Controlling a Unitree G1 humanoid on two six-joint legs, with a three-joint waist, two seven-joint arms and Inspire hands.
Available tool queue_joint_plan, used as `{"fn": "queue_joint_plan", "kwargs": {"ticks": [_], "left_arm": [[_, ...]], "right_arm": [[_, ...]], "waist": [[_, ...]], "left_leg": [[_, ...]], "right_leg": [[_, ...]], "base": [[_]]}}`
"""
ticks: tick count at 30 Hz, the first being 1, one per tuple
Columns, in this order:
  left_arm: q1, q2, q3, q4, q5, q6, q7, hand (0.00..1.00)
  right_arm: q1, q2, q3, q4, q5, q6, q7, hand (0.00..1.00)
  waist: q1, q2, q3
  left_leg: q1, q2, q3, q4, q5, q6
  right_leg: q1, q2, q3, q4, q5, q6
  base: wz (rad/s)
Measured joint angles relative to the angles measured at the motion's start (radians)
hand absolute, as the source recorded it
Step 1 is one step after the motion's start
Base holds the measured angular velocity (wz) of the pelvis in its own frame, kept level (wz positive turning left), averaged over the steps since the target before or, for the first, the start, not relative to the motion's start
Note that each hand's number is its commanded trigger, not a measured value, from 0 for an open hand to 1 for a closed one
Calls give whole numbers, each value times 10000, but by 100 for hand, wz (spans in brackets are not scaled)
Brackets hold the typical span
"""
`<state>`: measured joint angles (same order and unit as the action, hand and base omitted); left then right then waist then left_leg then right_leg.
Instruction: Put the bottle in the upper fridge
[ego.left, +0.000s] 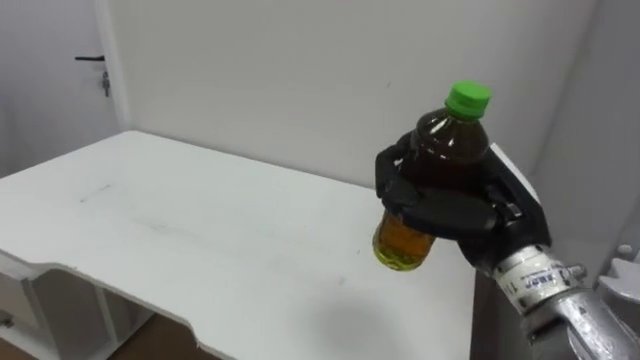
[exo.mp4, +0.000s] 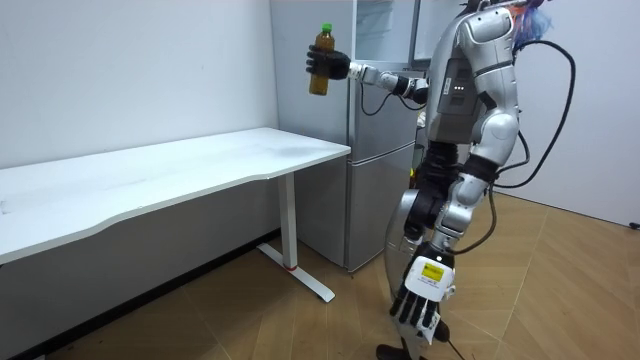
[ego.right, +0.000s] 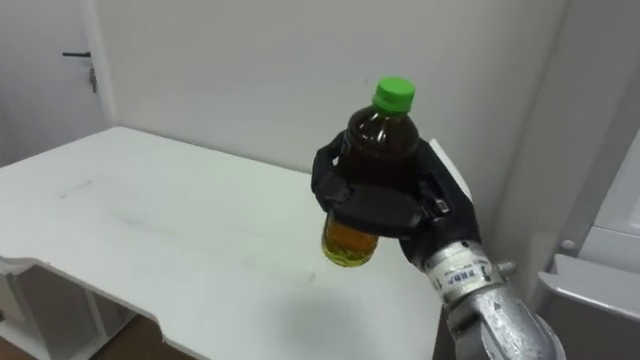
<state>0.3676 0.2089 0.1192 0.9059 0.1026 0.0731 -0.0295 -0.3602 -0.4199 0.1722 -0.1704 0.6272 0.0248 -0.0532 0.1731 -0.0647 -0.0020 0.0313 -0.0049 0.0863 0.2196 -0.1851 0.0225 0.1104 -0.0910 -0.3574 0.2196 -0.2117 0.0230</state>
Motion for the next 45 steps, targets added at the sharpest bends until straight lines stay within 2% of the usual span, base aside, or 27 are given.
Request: {"fn": "queue_joint_plan", "kwargs": {"ticks": [4, 10, 13, 18, 22, 25, 31, 36, 40, 45], "left_arm": [[-183, -2, 72, 164, -15, -210, -5, 0], [-251, -37, 335, 188, -29, -221, -27, 0], [-269, -53, 331, 195, -28, -221, -14, 0], [-238, -52, 336, 194, 11, -219, -4, 0], [-232, -54, 347, 200, 217, -218, -3, 0], [-237, -54, 360, 201, 226, -218, -17, 0], [-259, -54, 388, 563, 263, -235, -140, 0], [-200, -58, 393, 712, 266, -234, -235, 0], [-213, -61, 433, 661, 286, -234, -256, 0], [-247, -63, 433, 573, 286, -279, -254, 0]], "right_arm": [[1, -151, -163, -104, -88, 1, 9, 100], [-2, -201, -1356, -869, -42, -9, -210, 100], [-2, -204, -1588, -907, -107, -11, -368, 100], [8, -222, -1809, -907, -339, -3, -470, 100], [9, -222, -2424, -918, -667, 1, -597, 100], [9, -222, -2815, -941, -783, 1, -646, 100], [14, -232, -3349, -1171, -866, -1, -755, 100], [81, -233, -4049, -1160, -411, -1, -906, 100], [353, -234, -4624, -1010, -283, -2, -976, 100], [352, -251, -4741, -559, -217, -2, -1279, 100]], "waist": [[-354, -26, -5], [-562, -128, -49], [-650, -153, -66], [-1189, -176, -50], [-1403, -183, -55], [-1417, -181, -55], [-1715, -176, -45], [-1956, -123, 18], [-2043, -115, 17], [-2153, -93, 14]], "left_leg": [[167, 6, 53, -87, -1, -1], [280, 93, 374, -174, -11, -23], [341, 112, 500, -226, -14, -28], [324, 139, 586, -228, -24, -34], [335, 147, 674, -231, -36, -49], [333, 156, 750, -230, -53, -75], [386, 290, 764, -198, -92, -140], [511, 322, 771, -226, -116, -172], [491, 364, 799, -229, -125, -186], [482, 387, 796, -238, -131, -198]], "right_leg": [[104, 9, 61, -5, 0, 1], [-3, 76, 335, 3, 26, -36], [-68, 100, 550, 16, 28, -39], [-119, 134, 713, 16, 85, -49], [-186, 178, 866, 17, 107, -58], [-242, 234, 1065, 19, 122, -82], [-218, 328, 1090, -2, 157, -139], [-152, 359, 1085, -17, 157, -139], [-180, 394, 1112, -21, 184, -183], [-257, 427, 1117, 0, 208, -224]], "base": [[-3], [-16], [-18], [-10], [-9], [-14], [-4], [-1], [-9], [-12]]}}
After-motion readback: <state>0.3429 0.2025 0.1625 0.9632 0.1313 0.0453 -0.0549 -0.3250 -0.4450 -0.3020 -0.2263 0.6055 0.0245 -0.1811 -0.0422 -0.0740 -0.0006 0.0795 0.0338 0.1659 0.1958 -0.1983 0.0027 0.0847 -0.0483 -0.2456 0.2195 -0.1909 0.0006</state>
